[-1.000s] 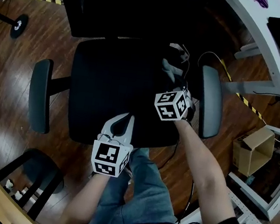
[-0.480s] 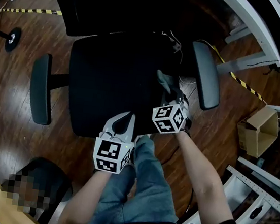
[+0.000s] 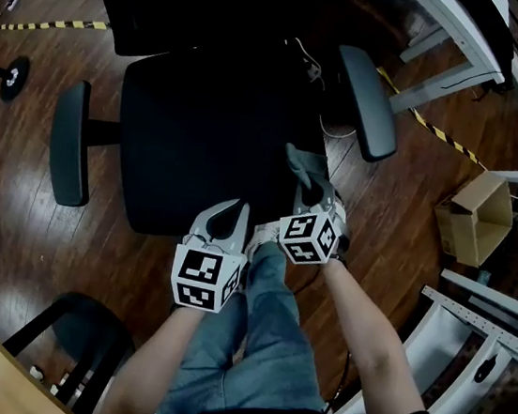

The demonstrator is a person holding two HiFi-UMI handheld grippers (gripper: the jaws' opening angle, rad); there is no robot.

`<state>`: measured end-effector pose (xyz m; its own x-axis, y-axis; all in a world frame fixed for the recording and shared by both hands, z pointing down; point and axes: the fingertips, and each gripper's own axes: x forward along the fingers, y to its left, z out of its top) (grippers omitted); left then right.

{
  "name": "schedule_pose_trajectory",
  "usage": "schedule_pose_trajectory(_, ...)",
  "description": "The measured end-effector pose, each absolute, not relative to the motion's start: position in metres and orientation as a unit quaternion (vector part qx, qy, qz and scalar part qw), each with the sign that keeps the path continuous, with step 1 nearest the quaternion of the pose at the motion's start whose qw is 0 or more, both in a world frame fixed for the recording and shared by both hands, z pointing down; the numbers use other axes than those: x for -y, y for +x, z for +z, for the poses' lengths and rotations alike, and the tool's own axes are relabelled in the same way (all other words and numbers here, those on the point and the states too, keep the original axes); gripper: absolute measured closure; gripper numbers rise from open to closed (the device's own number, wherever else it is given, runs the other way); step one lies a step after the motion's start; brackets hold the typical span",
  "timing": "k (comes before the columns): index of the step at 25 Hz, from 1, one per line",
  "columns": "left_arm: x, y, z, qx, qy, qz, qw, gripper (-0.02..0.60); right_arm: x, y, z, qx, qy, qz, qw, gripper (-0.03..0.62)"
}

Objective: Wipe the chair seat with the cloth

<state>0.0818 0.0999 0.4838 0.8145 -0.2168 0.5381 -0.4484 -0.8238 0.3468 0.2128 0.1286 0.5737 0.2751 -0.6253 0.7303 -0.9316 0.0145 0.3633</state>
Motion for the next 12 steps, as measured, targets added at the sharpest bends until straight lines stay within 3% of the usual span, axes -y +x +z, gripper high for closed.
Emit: schedule_pose_trajectory(12,-0.142,0.071,0.483,0.17,0.925,0.241,0.241,0.577,-0.192,0.167,0.574,0.57,0.689,0.207,0.397,0.594)
